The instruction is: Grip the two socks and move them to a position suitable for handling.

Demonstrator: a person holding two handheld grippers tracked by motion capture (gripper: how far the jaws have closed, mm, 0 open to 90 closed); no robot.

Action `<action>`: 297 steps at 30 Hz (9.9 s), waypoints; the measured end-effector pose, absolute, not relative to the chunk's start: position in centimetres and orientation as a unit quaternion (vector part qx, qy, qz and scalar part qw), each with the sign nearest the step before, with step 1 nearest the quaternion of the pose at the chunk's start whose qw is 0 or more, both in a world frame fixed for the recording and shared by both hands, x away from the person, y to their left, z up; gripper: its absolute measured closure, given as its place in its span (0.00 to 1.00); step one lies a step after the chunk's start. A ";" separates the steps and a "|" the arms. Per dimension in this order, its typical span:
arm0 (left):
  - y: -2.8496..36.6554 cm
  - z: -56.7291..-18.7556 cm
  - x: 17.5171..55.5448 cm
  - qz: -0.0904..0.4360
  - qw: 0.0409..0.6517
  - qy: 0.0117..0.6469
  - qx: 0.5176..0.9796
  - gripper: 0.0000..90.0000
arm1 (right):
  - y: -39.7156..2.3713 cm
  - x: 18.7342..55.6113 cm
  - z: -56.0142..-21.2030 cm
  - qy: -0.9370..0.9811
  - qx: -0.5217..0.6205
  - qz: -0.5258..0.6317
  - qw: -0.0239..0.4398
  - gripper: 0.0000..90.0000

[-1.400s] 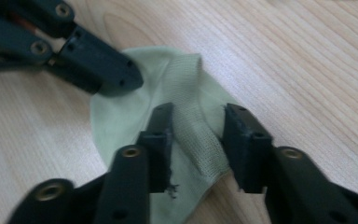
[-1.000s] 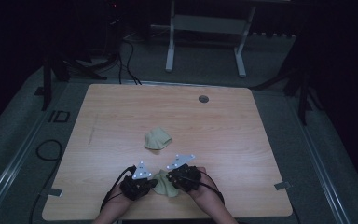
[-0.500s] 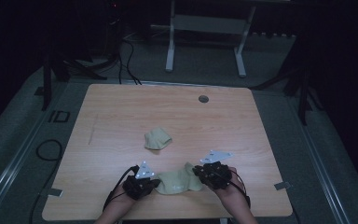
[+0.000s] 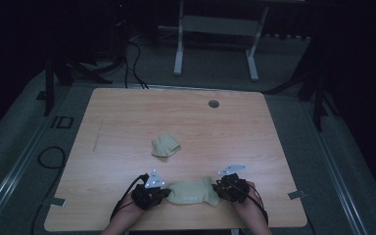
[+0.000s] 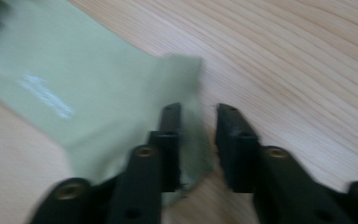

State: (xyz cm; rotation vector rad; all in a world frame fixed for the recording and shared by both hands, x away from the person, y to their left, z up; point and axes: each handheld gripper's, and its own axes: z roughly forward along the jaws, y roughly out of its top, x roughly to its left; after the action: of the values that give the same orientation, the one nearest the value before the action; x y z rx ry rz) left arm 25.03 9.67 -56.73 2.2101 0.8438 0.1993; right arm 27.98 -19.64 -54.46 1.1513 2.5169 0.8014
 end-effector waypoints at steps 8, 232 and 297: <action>9.4 -56.0 24.6 0.088 0.378 0.323 0.863 0.99 | -19.0 27.3 -52.3 0.866 0.369 0.309 0.136 0.98; 12.5 -56.2 22.6 0.095 0.377 0.371 0.843 0.62 | -22.9 37.2 -50.1 0.802 0.496 0.305 0.130 0.95; 1.3 -55.1 35.7 0.142 0.284 0.373 0.872 0.99 | -22.2 39.4 -54.5 0.849 0.439 0.268 0.123 0.96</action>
State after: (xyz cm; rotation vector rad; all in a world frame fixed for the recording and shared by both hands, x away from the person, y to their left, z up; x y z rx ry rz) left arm 35.65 1.35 -55.07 2.3329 0.9968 0.3795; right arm 39.40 -22.23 -54.45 1.2804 2.4747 0.7829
